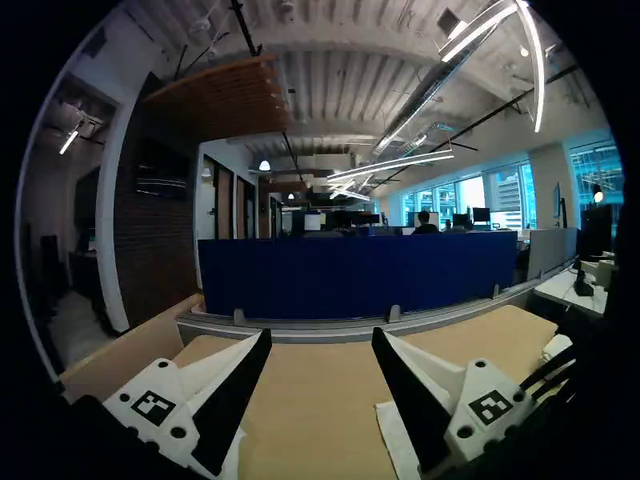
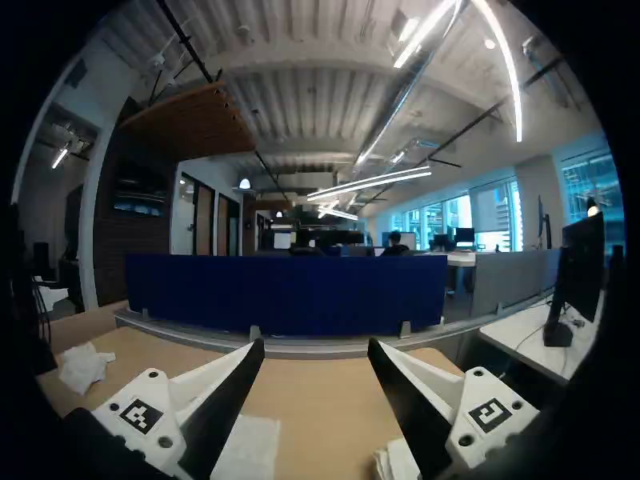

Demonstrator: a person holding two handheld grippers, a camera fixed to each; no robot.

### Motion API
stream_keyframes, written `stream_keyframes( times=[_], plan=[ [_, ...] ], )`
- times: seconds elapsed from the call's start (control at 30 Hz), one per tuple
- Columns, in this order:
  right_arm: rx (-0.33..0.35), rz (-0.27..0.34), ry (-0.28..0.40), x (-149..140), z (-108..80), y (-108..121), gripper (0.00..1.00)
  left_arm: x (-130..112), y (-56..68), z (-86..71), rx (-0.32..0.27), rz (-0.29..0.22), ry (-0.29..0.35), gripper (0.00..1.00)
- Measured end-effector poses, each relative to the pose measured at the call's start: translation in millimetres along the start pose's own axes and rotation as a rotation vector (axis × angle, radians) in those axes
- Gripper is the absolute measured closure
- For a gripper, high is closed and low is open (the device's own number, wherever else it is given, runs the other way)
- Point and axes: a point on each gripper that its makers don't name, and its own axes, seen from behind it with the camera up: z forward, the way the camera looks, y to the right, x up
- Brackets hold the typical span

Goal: Fold towel

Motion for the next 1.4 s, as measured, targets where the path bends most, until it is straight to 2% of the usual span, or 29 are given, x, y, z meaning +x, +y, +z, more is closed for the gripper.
stream_keyframes(
  times=[0.3, 0.57, 0.8, 1.1, 1.4],
  plan=[
    [0.063, -0.057, -0.064, 10.6, 3.1, -9.0, 0.00, 3.3, 30.6, -0.3, -0.115, 0.056, -0.069, 0.07],
    [0.191, -0.123, -0.148, 12.4, -0.6, -32.0, 0.00, -5.1, 60.6, -5.4, -0.243, 0.090, -0.156, 0.07],
    [0.289, -0.148, -0.234, 1.3, -5.1, -56.5, 0.00, -18.9, 83.0, -15.6, -0.341, 0.126, -0.233, 0.07],
    [0.329, -0.168, -0.257, -9.1, -5.0, -70.9, 0.00, -32.7, 93.9, -18.4, -0.382, 0.130, -0.266, 0.07],
    [0.364, -0.197, -0.308, -41.4, -11.2, -82.0, 0.00, -63.5, 96.2, -20.9, -0.394, 0.151, -0.306, 0.07]
  ],
)
